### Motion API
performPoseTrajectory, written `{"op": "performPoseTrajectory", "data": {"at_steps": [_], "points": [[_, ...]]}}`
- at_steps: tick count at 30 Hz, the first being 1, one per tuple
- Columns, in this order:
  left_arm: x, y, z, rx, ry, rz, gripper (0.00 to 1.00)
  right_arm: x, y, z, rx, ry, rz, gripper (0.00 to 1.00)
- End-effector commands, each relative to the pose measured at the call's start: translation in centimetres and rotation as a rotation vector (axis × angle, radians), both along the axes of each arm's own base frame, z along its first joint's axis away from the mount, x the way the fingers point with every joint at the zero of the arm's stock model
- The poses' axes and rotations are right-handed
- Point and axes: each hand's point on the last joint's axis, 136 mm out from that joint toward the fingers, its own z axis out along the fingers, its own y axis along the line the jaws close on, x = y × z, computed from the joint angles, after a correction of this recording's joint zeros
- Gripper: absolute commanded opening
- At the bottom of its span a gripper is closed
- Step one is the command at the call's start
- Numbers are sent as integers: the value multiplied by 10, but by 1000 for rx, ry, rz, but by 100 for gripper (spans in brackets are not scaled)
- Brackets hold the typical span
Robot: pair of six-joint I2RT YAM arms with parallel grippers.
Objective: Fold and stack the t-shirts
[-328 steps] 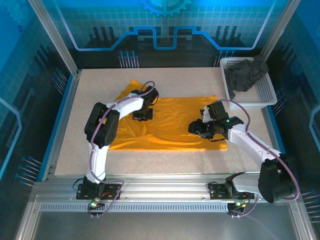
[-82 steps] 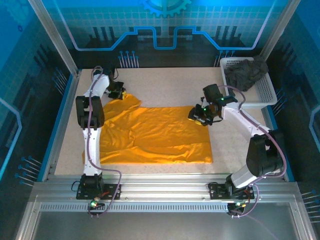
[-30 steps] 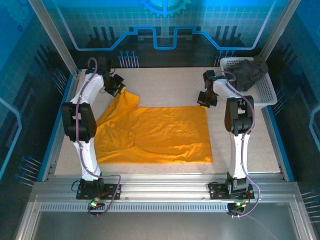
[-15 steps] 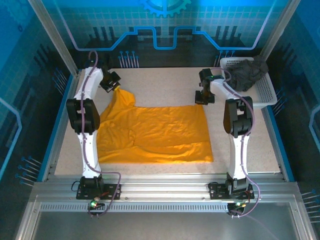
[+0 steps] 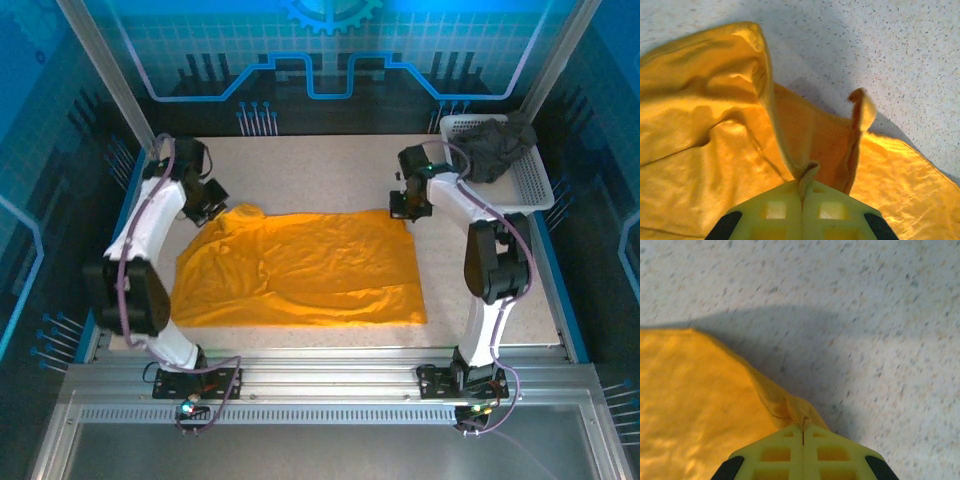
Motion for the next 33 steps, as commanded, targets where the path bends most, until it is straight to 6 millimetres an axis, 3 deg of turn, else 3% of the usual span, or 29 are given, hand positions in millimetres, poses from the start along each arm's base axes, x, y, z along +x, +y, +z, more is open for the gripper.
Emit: {"op": "performPoseTrajectory", "data": {"at_steps": [1, 8, 14, 21, 33], "points": [[-39, 15, -11, 46, 32, 99, 0, -23, 6, 11, 22, -29, -14, 0], [-109, 36, -15, 86, 52, 270, 0, -79, -15, 2, -80, 17, -65, 0], [-139, 40, -14, 96, 52, 328, 0, -110, -31, -5, -129, 75, -99, 0], [-157, 45, -6, 120, 65, 356, 0, -128, -39, -8, -168, 132, -107, 0], [-212, 34, -27, 69, 152, 422, 0, -139, -42, -19, -200, 176, -114, 0]]}}
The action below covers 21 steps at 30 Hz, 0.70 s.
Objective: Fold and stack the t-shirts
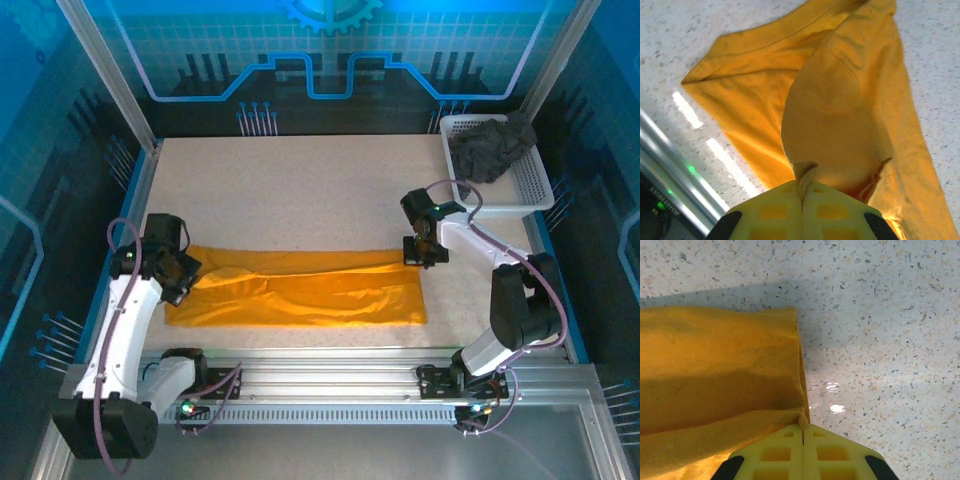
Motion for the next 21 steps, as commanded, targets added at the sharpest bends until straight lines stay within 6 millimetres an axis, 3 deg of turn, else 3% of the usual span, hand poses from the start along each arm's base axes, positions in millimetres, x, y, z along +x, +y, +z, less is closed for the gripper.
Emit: {"op": "performPoseTrajectory", "data": {"at_steps": [1, 8, 14, 21], "points": [[-29, -1, -12, -14, 73, 35, 0, -11, -4, -1, -29, 27, -16, 0], [-44, -14, -45, -80, 143, 30, 0, -22, 0, -13, -10, 68, -41, 0], [-44, -14, -52, -76, 157, 22, 0, -32, -8, -19, -18, 84, -97, 1], [-49, -13, -63, -66, 196, 19, 0, -31, -11, -14, -8, 74, -125, 26]]}}
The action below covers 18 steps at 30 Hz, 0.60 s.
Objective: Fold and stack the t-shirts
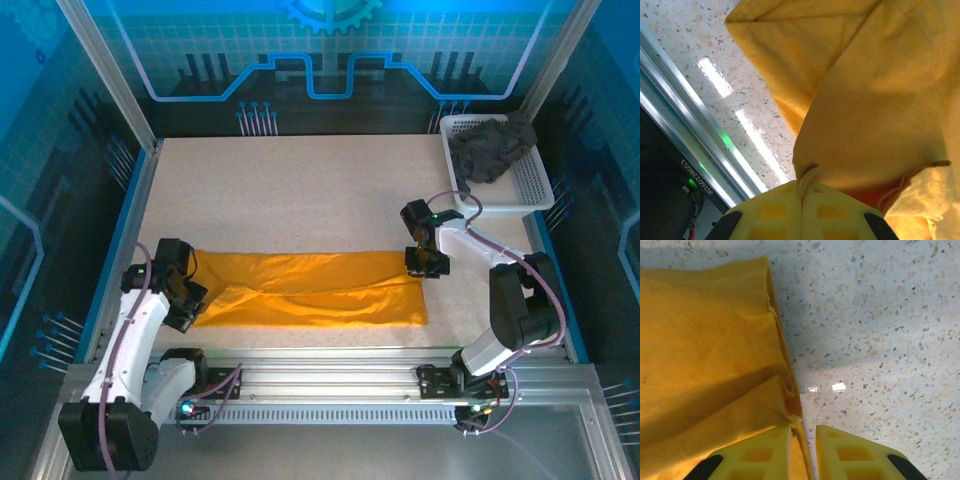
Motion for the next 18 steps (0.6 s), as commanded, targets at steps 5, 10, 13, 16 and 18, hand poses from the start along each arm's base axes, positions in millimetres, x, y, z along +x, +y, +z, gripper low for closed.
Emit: {"op": "performPoseTrajectory", "data": {"at_steps": [5, 10, 13, 16, 18], "points": [[-3, -4, -11, -13, 40, -11, 0, 1, -1, 18, 24, -33, -40, 32], [-1, -4, -14, -12, 47, -6, 0, 6, 7, 32, 42, -80, -44, 31], [1, -4, -14, -11, 44, -7, 0, 10, 16, 35, 94, -98, -53, 34], [2, -4, -15, -10, 46, -6, 0, 14, 27, 29, 137, -80, -56, 34], [4, -4, -15, -11, 43, -10, 0, 13, 31, 24, 150, -57, -71, 29]]}}
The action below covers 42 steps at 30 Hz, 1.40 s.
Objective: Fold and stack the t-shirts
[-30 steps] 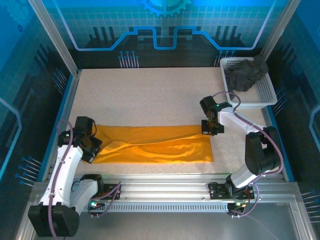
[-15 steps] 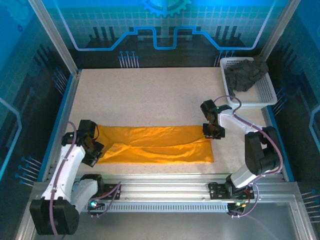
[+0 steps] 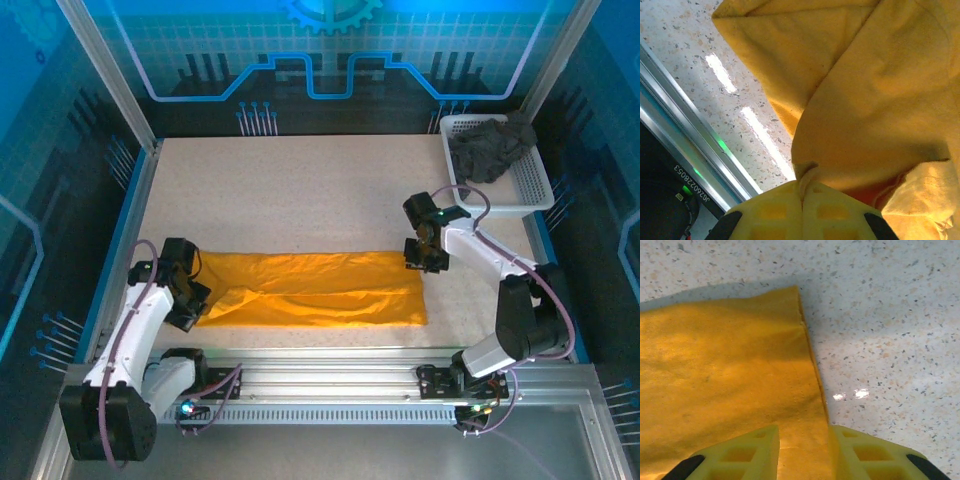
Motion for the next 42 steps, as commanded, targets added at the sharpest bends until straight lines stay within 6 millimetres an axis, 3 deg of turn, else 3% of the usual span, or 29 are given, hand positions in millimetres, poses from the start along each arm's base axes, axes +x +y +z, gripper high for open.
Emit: {"op": "performPoseTrajectory", "data": {"at_steps": [1, 3, 6, 9, 14, 17, 25, 29, 35, 42], "points": [[-1, -3, -4, -10, 10, 4, 0, 1, 17, -3, 69, 29, -21, 26], [0, -3, -5, -13, 11, 3, 0, -1, 25, -8, 111, 38, -25, 25], [5, -6, -11, -29, 10, 1, 0, -3, 54, -20, 252, 81, -14, 27], [14, -13, -18, -63, 9, 3, 2, -4, 68, -39, 265, 153, -14, 27], [32, -21, -19, -38, 13, -47, 4, 17, 36, -56, 115, 254, -47, 27], [41, -30, -25, -48, 17, -61, 4, 29, 22, -58, 114, 320, -78, 27], [74, -69, -34, -116, -22, -90, 4, 72, -32, -55, 169, 298, -249, 28], [82, -79, -29, -114, -5, -125, 3, 100, -41, -51, 223, 251, -258, 27], [53, -51, -9, 16, 12, -110, 3, 118, -23, -11, 169, 105, -138, 27], [1, -20, -15, 74, 64, -51, 3, 79, 28, 3, 182, 82, -47, 27]]}}
